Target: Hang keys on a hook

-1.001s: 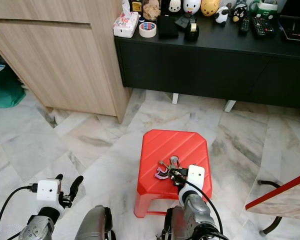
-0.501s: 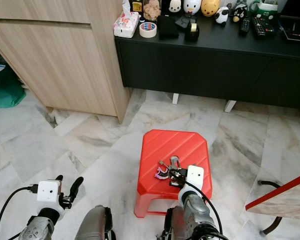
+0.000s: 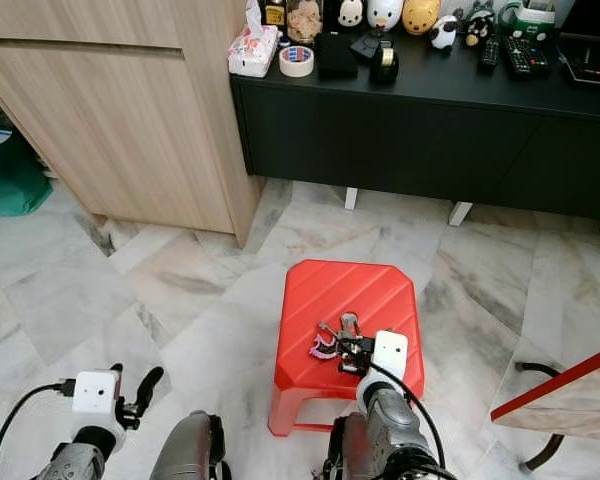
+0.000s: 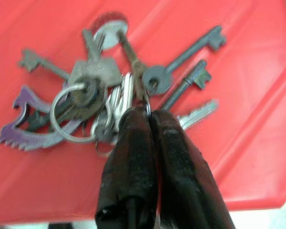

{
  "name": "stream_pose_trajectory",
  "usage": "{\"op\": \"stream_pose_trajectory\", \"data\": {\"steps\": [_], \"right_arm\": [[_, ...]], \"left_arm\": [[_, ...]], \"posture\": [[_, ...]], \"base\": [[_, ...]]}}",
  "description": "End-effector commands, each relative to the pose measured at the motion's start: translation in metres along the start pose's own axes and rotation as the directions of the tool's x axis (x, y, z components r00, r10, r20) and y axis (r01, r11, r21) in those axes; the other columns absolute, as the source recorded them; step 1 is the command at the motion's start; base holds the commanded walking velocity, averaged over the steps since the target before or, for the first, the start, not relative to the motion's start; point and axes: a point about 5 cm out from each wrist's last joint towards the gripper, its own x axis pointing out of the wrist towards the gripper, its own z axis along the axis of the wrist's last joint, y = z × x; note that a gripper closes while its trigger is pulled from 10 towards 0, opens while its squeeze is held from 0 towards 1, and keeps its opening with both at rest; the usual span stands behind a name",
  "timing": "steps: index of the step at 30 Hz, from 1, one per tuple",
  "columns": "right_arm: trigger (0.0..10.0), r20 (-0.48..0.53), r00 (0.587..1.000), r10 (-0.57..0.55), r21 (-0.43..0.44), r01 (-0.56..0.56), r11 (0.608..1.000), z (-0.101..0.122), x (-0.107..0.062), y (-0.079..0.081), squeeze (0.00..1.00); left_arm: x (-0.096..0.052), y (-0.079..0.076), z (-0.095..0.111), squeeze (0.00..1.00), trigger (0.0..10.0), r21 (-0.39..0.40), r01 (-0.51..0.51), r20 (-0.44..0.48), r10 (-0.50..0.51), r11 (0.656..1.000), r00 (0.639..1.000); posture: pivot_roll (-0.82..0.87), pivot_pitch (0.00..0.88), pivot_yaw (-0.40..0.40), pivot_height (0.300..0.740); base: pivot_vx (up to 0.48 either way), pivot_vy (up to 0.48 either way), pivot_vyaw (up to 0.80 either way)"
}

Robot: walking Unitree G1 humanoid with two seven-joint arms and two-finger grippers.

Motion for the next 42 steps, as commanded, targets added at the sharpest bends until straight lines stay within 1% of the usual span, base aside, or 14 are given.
{"op": "stream_pose_trajectory", "data": {"steps": [1, 2, 3, 5, 6, 7, 13, 15, 16, 21, 24, 31, 37, 42], "right_arm": [[0.0, 0.011, 1.0, -0.017, -0.003, 0.017, 1.0, -0.001, -0.001, -0.003, 0.0], [0.0, 0.044, 0.999, -0.019, 0.001, 0.019, 1.0, 0.004, 0.0, -0.002, 0.0], [0.0, 0.044, 0.999, -0.019, 0.001, 0.019, 1.0, 0.004, 0.0, -0.002, 0.0], [0.0, 0.118, 0.993, -0.018, -0.007, 0.019, 1.0, 0.016, 0.001, 0.0, 0.0], [8.0, 0.177, 0.984, -0.017, -0.003, 0.018, 1.0, 0.025, 0.001, 0.001, 0.0], [10.0, 0.186, 0.982, -0.017, -0.001, 0.017, 1.0, 0.026, 0.001, 0.001, 0.0], [10.0, 0.272, 0.962, -0.002, -0.024, 0.009, 1.0, 0.036, -0.001, 0.003, 0.0], [10.0, 0.338, 0.941, 0.006, -0.062, 0.016, 0.998, 0.042, -0.004, 0.003, 0.0], [10.0, 0.406, 0.914, 0.02, -0.088, 0.018, 0.996, 0.047, -0.009, 0.002, 0.0], [10.0, 0.46, 0.887, 0.039, -0.1, 0.008, 0.995, 0.051, -0.014, 0.001, 0.0], [10.0, 0.507, 0.858, 0.081, -0.114, -0.026, 0.993, 0.057, -0.019, 0.003, 0.0], [10.0, 0.515, 0.851, 0.099, -0.121, -0.042, 0.992, 0.06, -0.019, 0.009, 0.0], [10.0, 0.512, 0.85, 0.124, -0.117, -0.074, 0.99, 0.068, -0.016, 0.022, 0.0], [10.0, 0.517, 0.848, 0.119, -0.108, -0.074, 0.991, 0.069, -0.016, 0.021, 0.0]], "left_arm": [[-0.007, 0.004, -0.011, 0.0, 10.0, 0.013, -0.011, -0.045, 0.012, 1.0, 0.999], [-0.007, 0.005, -0.012, 0.0, 10.0, 0.013, -0.014, -0.048, 0.014, 1.0, 0.999], [-0.007, 0.005, -0.012, 0.0, 10.0, 0.013, -0.014, -0.048, 0.014, 1.0, 0.999], [-0.007, 0.006, -0.013, 0.0, 10.0, 0.013, -0.02, -0.054, 0.021, 1.0, 0.998], [-0.005, 0.006, -0.014, 0.0, 10.0, 0.011, -0.027, -0.06, 0.027, 1.0, 0.998], [-0.005, 0.006, -0.014, 0.0, 10.0, 0.01, -0.028, -0.063, 0.028, 1.0, 0.998], [-0.002, 0.005, -0.016, 0.0, 10.0, 0.003, -0.039, -0.075, 0.039, 0.999, 0.996], [-0.001, 0.005, -0.018, 0.0, 10.0, -0.006, -0.048, -0.088, 0.048, 0.999, 0.995], [-0.002, 0.005, -0.022, 0.0, 10.0, -0.02, -0.063, -0.108, 0.061, 0.998, 0.992], [-0.002, 0.006, -0.027, 0.0, 10.0, -0.031, -0.082, -0.134, 0.078, 0.996, 0.988], [-0.004, 0.008, -0.034, 0.0, 10.0, -0.032, -0.102, -0.172, 0.095, 0.994, 0.98], [-0.006, 0.009, -0.04, 0.0, 10.0, -0.037, -0.12, -0.209, 0.11, 0.992, 0.972], [-0.015, 0.011, -0.054, 0.0, 10.0, -0.036, -0.149, -0.288, 0.132, 0.988, 0.948], [-0.021, 0.009, -0.062, 0.0, 10.0, -0.046, -0.163, -0.333, 0.139, 0.986, 0.933]], "posture": [[0.15, 0.164, -0.016, 0.637], [0.14, 0.16, -0.019, 0.637], [0.14, 0.16, -0.019, 0.637], [0.13, 0.153, -0.022, 0.637], [0.13, 0.147, -0.027, 0.637], [0.13, 0.144, -0.029, 0.637], [0.12, 0.126, -0.037, 0.637], [0.11, 0.116, -0.041, 0.637], [0.1, 0.107, -0.047, 0.637], [0.1, 0.096, -0.052, 0.637], [0.09, 0.079, -0.057, 0.637], [0.08, 0.058, -0.059, 0.652], [0.09, 0.027, -0.065, 0.682], [0.08, 0.007, -0.062, 0.702]], "base": [[0.0, 0.0, 0.0], [0.0, 0.0, 0.0], [0.0, 0.0, 0.0], [0.0, 0.0, 0.0], [0.0, 0.0, 0.0], [0.0, 0.0, 0.0], [0.0, 0.0, 0.0], [0.0, 0.0, 0.0], [0.0, 0.0, 0.0], [0.0, 0.0, 0.0], [0.0, 0.0, 0.0], [0.0, 0.0, 0.0], [0.0, 0.0, 0.0], [0.0, 0.0, 0.0]]}}
